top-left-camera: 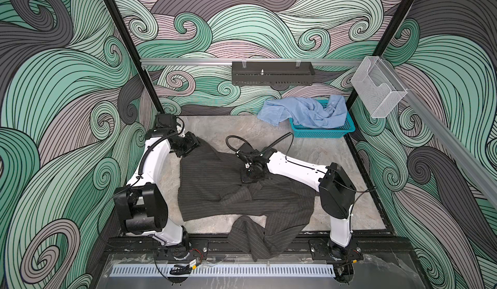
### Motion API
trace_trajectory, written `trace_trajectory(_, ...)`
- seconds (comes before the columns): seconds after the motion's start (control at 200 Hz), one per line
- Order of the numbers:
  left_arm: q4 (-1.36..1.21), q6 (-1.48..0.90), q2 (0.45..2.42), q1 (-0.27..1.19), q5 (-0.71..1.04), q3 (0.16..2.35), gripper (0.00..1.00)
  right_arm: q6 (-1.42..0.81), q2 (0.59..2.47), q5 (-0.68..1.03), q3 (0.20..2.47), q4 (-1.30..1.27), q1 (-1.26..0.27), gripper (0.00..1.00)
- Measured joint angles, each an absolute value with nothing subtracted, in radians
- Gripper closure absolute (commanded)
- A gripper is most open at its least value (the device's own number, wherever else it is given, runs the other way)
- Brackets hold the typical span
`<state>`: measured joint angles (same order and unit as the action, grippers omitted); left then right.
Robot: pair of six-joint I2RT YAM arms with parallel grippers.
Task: Fold and stack the long sleeve shirts
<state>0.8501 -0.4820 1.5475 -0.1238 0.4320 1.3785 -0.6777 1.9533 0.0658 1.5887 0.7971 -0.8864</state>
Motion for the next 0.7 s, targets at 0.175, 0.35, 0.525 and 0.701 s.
trace_trajectory(0.175,0.839,-0.482,1.583,-0.124,0.435,1.377,0.48,-0.603,1.915,0.07,1.693,0.813,-0.772,1.0)
trace_trajectory(0.35,0.821,-0.484,1.616,-0.121,0.439,1.378,0.48,-0.443,1.92,0.074,1.931,0.833,-0.679,1.0)
trace_trajectory(0.525,0.806,-0.484,1.659,-0.109,0.44,1.382,0.48,-0.193,2.025,0.035,2.228,0.825,-0.674,1.0)
trace_trajectory(0.701,0.792,-0.485,1.694,-0.099,0.447,1.401,0.48,0.022,2.246,-0.007,2.498,0.806,-0.669,1.0)
